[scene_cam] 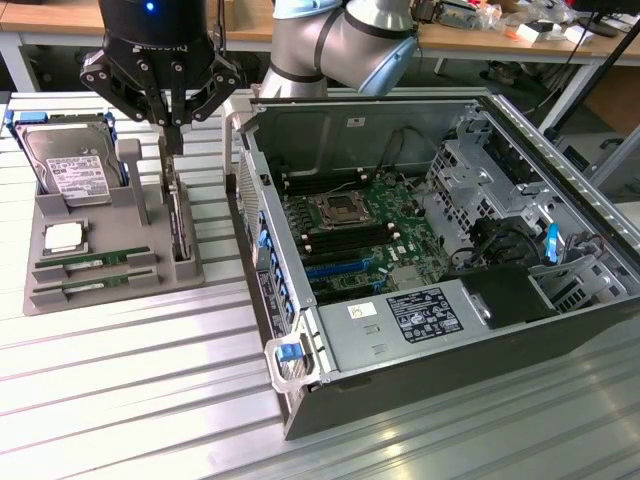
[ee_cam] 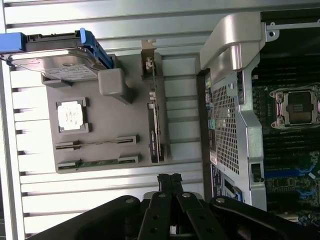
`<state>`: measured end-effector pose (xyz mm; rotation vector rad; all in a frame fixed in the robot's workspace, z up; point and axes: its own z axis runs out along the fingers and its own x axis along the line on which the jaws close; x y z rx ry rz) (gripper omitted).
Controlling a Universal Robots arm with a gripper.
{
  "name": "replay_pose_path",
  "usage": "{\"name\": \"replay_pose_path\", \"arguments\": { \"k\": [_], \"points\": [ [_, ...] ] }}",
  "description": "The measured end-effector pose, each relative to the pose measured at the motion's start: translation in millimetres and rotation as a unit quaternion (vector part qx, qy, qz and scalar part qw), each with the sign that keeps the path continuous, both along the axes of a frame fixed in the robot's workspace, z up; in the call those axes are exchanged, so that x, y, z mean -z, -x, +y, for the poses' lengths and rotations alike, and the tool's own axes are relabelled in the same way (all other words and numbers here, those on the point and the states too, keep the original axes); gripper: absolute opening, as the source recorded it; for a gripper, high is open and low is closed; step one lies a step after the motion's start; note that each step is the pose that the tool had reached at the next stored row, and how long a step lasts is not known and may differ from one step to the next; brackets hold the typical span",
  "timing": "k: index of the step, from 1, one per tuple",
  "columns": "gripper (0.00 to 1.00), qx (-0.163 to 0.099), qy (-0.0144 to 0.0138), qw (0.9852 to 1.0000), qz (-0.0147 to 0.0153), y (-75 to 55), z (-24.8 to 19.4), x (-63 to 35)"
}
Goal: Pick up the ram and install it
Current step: 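Reach for the ram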
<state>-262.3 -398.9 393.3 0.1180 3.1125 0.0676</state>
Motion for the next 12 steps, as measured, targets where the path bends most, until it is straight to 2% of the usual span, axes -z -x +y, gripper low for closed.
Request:
{"name": "replay_pose_path", "arguments": {
  "k": [12],
  "points": [
    [0.11, 0.000, 0.0000, 1.0000, 0.0000, 7.4, 0.0, 0.0]
  ]
}}
